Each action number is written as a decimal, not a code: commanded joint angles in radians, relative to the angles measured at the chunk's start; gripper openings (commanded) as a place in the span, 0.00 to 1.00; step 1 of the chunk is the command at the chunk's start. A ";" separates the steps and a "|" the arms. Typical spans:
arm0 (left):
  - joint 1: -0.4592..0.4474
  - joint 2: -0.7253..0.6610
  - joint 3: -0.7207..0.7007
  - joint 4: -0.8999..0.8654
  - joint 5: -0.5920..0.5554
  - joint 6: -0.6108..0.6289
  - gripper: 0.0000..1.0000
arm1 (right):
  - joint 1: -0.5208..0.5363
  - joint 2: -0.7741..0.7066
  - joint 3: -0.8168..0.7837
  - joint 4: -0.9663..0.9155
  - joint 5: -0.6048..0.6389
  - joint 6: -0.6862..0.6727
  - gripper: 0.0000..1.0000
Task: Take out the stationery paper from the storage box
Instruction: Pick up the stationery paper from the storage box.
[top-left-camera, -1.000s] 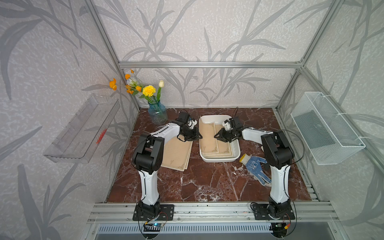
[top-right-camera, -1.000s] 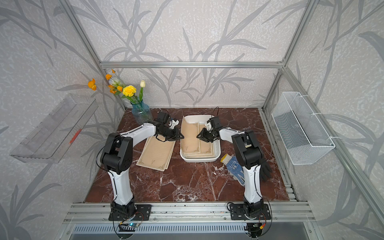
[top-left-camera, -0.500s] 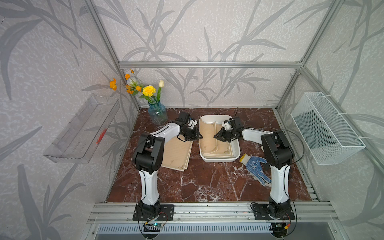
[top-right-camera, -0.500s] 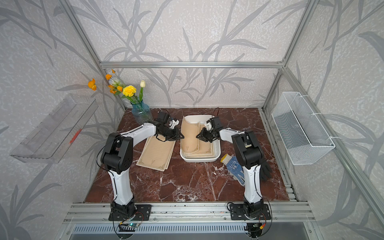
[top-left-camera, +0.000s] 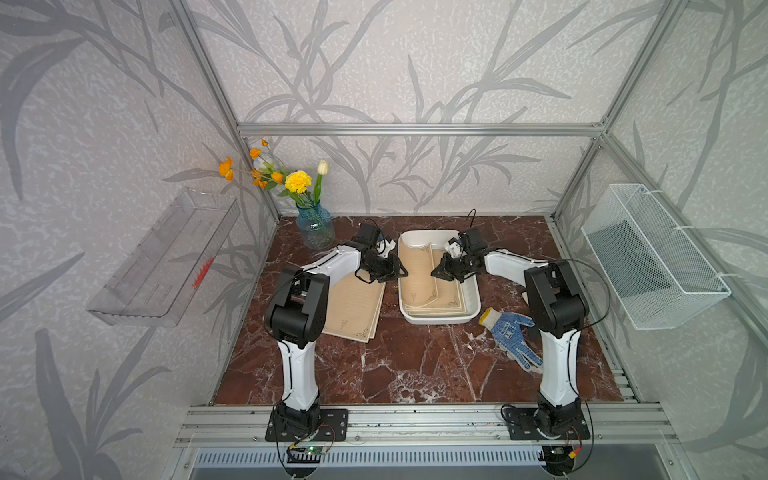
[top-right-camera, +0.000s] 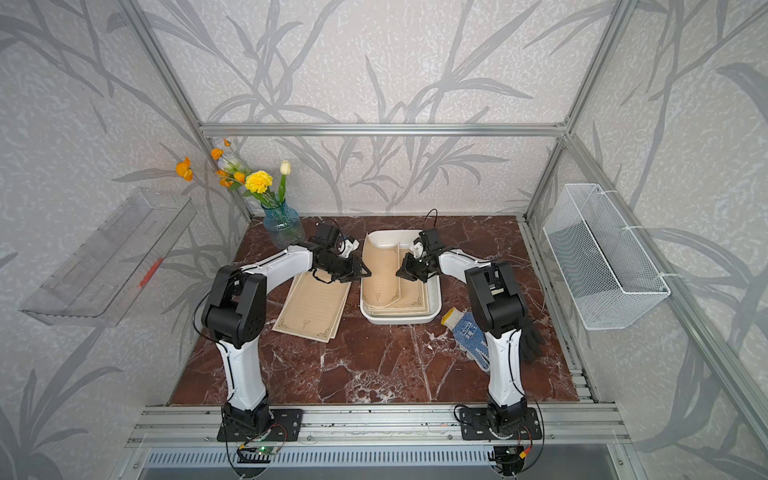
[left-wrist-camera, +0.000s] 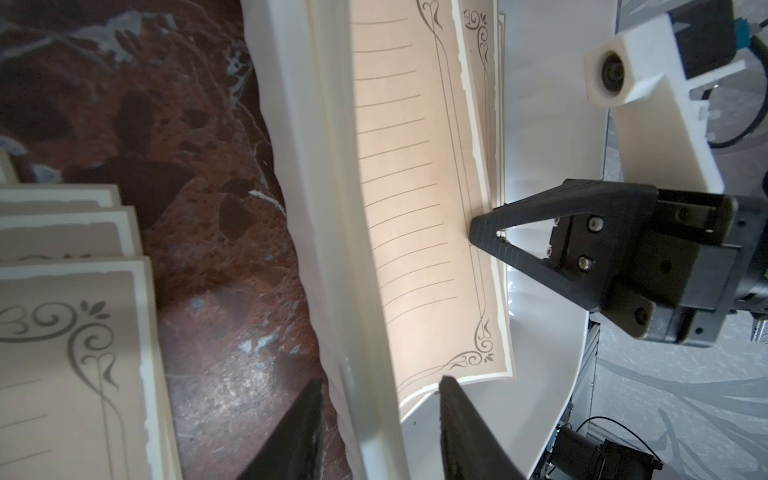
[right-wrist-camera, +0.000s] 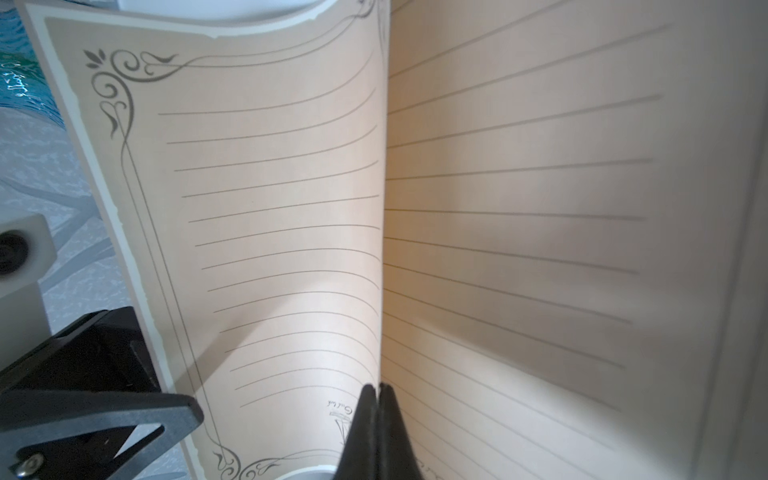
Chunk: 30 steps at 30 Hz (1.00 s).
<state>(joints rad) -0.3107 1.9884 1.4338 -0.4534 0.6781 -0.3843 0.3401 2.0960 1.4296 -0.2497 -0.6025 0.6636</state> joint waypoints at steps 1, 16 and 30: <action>-0.002 -0.060 0.019 -0.013 -0.028 0.025 0.48 | -0.003 -0.095 0.033 -0.078 0.045 -0.065 0.00; 0.045 -0.304 -0.060 0.068 -0.125 0.056 0.54 | 0.167 -0.292 0.348 -0.575 0.576 -0.519 0.00; 0.177 -0.580 -0.306 0.650 0.099 -0.122 0.55 | 0.367 -0.610 0.446 -0.443 0.855 -0.831 0.00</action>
<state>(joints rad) -0.1516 1.4349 1.1664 -0.0074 0.6846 -0.4240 0.6903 1.5890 1.8931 -0.7715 0.2367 -0.0891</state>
